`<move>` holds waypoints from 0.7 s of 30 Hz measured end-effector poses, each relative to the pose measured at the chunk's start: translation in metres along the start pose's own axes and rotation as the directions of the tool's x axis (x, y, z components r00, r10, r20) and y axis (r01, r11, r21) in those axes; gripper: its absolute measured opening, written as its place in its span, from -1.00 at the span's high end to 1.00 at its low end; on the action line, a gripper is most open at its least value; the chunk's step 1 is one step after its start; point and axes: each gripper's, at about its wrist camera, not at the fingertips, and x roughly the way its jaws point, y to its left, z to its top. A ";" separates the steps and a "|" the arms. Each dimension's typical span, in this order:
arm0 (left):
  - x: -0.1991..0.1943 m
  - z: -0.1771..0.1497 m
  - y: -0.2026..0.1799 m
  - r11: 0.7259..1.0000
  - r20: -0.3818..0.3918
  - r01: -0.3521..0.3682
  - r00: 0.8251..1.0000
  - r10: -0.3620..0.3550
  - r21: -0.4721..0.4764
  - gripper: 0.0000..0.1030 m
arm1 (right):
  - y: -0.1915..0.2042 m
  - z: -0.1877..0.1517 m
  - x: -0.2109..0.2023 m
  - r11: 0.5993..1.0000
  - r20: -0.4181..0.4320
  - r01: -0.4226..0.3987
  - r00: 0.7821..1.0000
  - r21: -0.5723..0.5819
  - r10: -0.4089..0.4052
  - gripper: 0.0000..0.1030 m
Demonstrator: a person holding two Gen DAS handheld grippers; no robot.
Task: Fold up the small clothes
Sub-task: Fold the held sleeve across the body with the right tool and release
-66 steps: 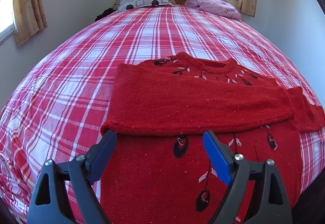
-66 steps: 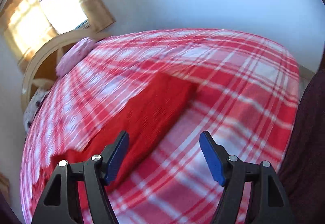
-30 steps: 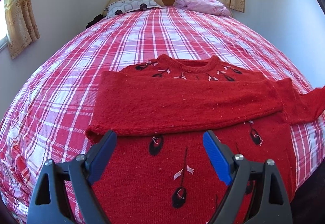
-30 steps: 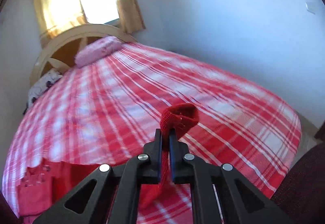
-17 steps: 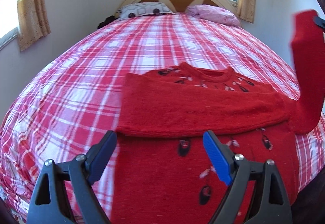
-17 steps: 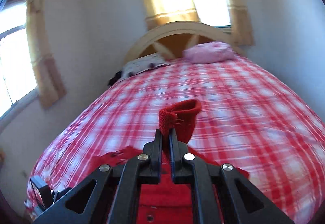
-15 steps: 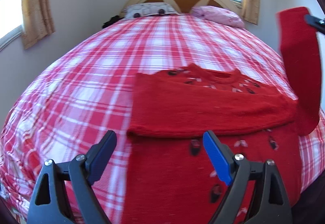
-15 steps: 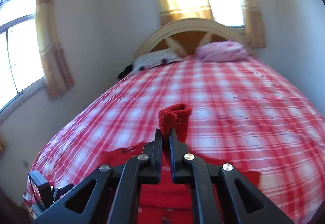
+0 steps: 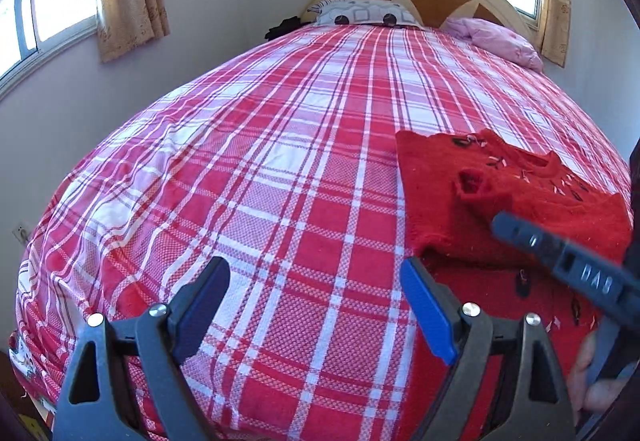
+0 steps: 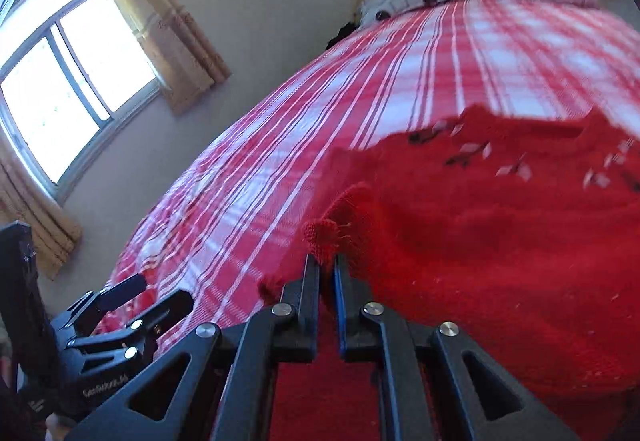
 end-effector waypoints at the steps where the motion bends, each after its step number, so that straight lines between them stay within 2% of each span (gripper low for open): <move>1: 0.000 0.000 0.001 1.000 0.002 0.004 1.000 -0.004 0.005 -0.74 | -0.002 -0.001 0.001 1.000 -0.015 -0.010 1.000 0.013 0.010 0.83; 2: 0.001 0.000 0.000 1.000 0.004 0.008 1.000 -0.008 0.009 -0.74 | -0.003 -0.002 0.000 0.999 -0.027 -0.027 0.999 0.026 0.027 0.71; 3: 0.002 0.001 -0.002 1.000 0.004 0.018 1.000 -0.018 0.011 -0.74 | -0.006 -0.003 -0.002 0.996 -0.041 -0.070 0.996 0.052 0.073 0.35; 4: 0.002 0.002 -0.003 1.000 0.002 0.028 1.000 -0.028 0.009 -0.74 | -0.010 -0.003 -0.005 0.987 -0.050 -0.133 0.989 0.090 0.138 0.12; 5: 0.002 0.003 -0.004 0.999 -0.001 0.042 0.999 -0.042 0.006 -0.74 | -0.012 -0.004 -0.009 0.977 -0.047 -0.176 0.982 0.121 0.182 -0.31; 6: 0.004 0.005 -0.005 0.999 -0.004 0.054 0.999 -0.054 0.002 -0.74 | -0.014 -0.006 -0.017 0.968 -0.033 -0.205 0.977 0.145 0.212 -0.45; 9: 0.004 0.013 -0.014 0.997 0.004 0.076 0.997 -0.076 0.013 -0.74 | -0.010 -0.011 -0.032 0.970 -0.049 -0.205 0.976 0.135 0.213 -0.45; 11: 0.003 0.019 -0.022 0.995 0.013 0.089 0.996 -0.090 0.042 -0.74 | -0.007 -0.016 -0.054 0.985 -0.032 -0.147 0.988 0.094 0.151 -0.45; 14: 0.010 0.032 -0.040 0.986 0.000 0.152 0.988 -0.152 0.074 -0.74 | -0.011 -0.024 -0.084 0.997 0.014 -0.054 0.999 0.058 0.053 -0.45; 18: 0.028 0.046 -0.068 0.954 -0.055 0.288 0.957 -0.284 0.079 -0.74 | -0.022 -0.037 -0.129 0.995 0.097 0.081 0.991 0.062 -0.087 -0.45; 21: 0.048 0.048 -0.086 0.936 -0.117 0.344 0.935 -0.335 0.070 -0.45 | -0.028 -0.045 -0.152 0.988 0.138 0.132 0.980 0.085 -0.142 -0.45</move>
